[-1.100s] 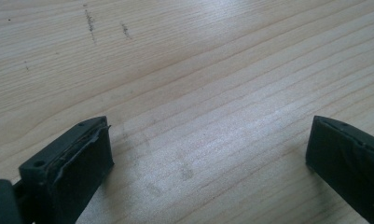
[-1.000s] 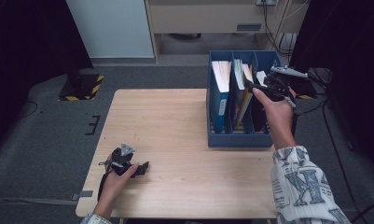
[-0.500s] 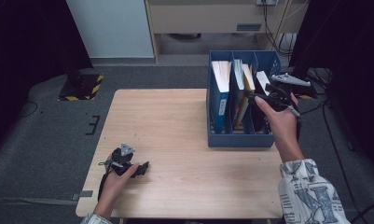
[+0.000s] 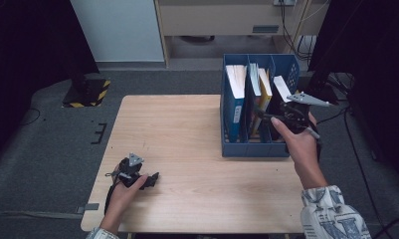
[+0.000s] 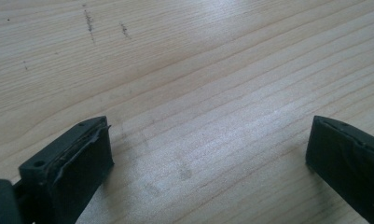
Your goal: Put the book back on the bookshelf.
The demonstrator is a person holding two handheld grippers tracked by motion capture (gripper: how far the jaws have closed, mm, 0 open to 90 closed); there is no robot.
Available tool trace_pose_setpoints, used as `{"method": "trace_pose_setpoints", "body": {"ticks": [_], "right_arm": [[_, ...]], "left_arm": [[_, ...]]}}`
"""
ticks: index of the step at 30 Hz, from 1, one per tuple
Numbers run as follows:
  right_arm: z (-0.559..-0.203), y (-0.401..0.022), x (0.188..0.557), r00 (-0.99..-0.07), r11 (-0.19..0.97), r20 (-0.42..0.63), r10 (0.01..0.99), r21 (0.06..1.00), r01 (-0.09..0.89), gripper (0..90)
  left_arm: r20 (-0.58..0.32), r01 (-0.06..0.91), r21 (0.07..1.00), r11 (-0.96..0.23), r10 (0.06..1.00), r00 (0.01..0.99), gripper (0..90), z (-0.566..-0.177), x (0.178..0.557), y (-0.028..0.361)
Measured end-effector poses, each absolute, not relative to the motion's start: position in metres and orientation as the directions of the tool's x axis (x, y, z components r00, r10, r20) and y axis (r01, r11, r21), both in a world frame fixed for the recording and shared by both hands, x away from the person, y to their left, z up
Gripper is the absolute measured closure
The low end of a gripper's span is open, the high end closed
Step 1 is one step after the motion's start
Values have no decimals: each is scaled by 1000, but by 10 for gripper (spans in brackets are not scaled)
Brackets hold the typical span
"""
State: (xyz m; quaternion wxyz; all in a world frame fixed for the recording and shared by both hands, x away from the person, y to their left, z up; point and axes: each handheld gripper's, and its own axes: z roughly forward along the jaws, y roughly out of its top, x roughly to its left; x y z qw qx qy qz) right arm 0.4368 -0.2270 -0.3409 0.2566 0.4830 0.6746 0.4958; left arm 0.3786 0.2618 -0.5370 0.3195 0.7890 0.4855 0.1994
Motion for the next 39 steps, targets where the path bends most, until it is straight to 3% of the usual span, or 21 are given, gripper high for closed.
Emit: {"method": "trace_pose_setpoints", "body": {"ticks": [26, 39], "right_arm": [[-413, -221, 400, -423, 73, 159, 892, 874, 481, 68], [-453, -213, 371, -479, 139, 160, 863, 837, 529, 82]], "left_arm": [[5, 638, 698, -325, 893, 450, 0, -537, 378, 261], [6, 637, 698, -327, 892, 452, 0, -537, 378, 261]]}}
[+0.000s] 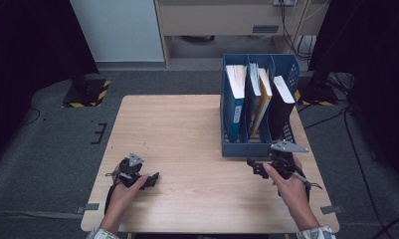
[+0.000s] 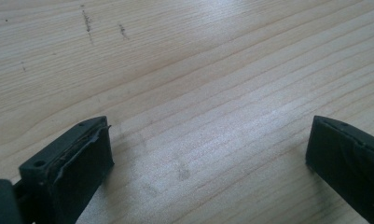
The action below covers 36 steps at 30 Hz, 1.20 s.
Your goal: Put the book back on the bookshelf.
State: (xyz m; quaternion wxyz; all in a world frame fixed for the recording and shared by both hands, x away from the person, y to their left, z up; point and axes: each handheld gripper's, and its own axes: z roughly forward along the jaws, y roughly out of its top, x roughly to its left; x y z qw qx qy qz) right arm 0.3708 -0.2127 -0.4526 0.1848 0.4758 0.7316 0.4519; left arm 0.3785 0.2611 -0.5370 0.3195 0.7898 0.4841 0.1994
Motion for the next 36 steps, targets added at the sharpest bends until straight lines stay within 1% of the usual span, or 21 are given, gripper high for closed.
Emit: {"method": "trace_pose_setpoints", "body": {"ticks": [3, 6, 7, 9, 17, 20, 21, 29, 36], "right_arm": [[-466, -207, 364, -502, 180, 145, 853, 820, 543, 89], [-471, -203, 361, -510, 196, 146, 848, 808, 556, 91], [-475, -198, 360, -528, 234, 118, 841, 800, 552, 102], [-480, -192, 359, -540, 257, 108, 834, 791, 555, 109], [-495, -166, 362, -592, 334, 95, 800, 749, 572, 110], [-499, -158, 363, -601, 342, 104, 792, 740, 579, 110], [-502, -151, 363, -619, 366, 95, 780, 734, 573, 110], [-515, -126, 368, -649, 397, 101, 755, 717, 573, 104], [-516, -113, 374, -660, 404, 105, 744, 717, 568, 101]], "left_arm": [[5, 637, 698, -327, 892, 452, 0, -537, 378, 261], [5, 637, 698, -328, 892, 453, 0, -537, 378, 261], [6, 637, 698, -328, 891, 454, 0, -537, 378, 261], [5, 637, 698, -328, 891, 454, 0, -537, 378, 261], [7, 636, 697, -331, 890, 457, 0, -537, 378, 261], [6, 636, 697, -332, 889, 457, 0, -537, 378, 261], [5, 636, 697, -331, 890, 457, 0, -537, 378, 261], [4, 635, 699, -330, 889, 457, 0, -537, 378, 261], [6, 635, 697, -334, 888, 461, 0, -537, 379, 260]]}}
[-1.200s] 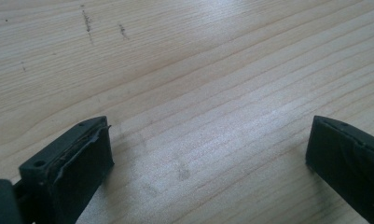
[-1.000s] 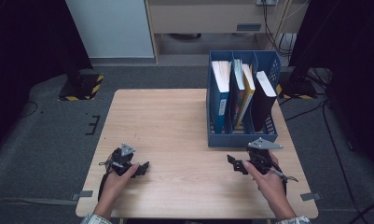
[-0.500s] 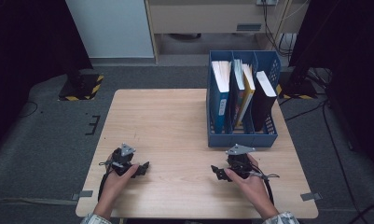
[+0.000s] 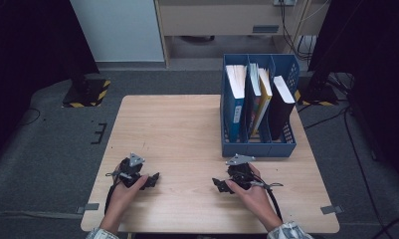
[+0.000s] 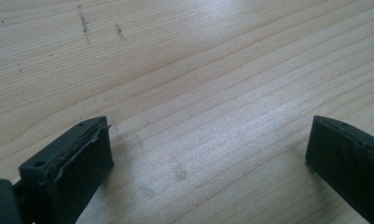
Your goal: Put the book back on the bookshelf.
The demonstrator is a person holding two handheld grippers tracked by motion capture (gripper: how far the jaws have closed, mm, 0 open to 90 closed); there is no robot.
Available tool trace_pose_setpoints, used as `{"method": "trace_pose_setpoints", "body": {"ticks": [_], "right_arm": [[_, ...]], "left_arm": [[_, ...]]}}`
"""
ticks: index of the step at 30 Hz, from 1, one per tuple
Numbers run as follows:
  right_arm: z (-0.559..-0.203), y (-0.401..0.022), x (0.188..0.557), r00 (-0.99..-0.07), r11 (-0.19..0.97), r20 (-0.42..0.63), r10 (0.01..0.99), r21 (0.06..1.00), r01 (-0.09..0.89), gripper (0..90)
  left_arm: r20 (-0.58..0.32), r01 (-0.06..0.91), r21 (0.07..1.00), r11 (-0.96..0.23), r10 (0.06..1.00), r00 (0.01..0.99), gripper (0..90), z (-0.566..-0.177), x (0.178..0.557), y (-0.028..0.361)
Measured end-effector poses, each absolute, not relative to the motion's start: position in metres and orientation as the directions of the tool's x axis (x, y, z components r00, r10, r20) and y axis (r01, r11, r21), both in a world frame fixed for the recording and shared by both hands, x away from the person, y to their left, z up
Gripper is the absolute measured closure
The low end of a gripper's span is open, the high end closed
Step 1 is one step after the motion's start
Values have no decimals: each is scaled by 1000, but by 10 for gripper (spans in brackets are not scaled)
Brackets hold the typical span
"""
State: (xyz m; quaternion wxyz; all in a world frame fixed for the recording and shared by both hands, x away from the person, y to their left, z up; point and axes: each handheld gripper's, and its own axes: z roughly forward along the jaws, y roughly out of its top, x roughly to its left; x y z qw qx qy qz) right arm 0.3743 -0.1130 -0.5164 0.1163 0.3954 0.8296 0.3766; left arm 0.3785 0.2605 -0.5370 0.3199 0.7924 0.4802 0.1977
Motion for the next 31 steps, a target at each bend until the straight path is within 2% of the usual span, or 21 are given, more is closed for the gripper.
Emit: {"method": "trace_pose_setpoints", "body": {"ticks": [12, 22, 25, 31], "right_arm": [[-528, -87, 386, -638, 371, 139, 757, 713, 595, 100], [-537, -80, 389, -612, 385, 69, 788, 720, 577, 96], [-539, -76, 388, -615, 422, 10, 788, 720, 552, 80], [-539, -72, 387, -586, 407, 8, 810, 712, 572, 48]], "left_arm": [[5, 634, 696, -337, 885, 465, 0, -537, 379, 260], [6, 632, 697, -339, 884, 468, 0, -537, 379, 259], [5, 632, 697, -340, 883, 469, 0, -537, 379, 259], [3, 631, 698, -337, 884, 468, 0, -537, 379, 259]]}}
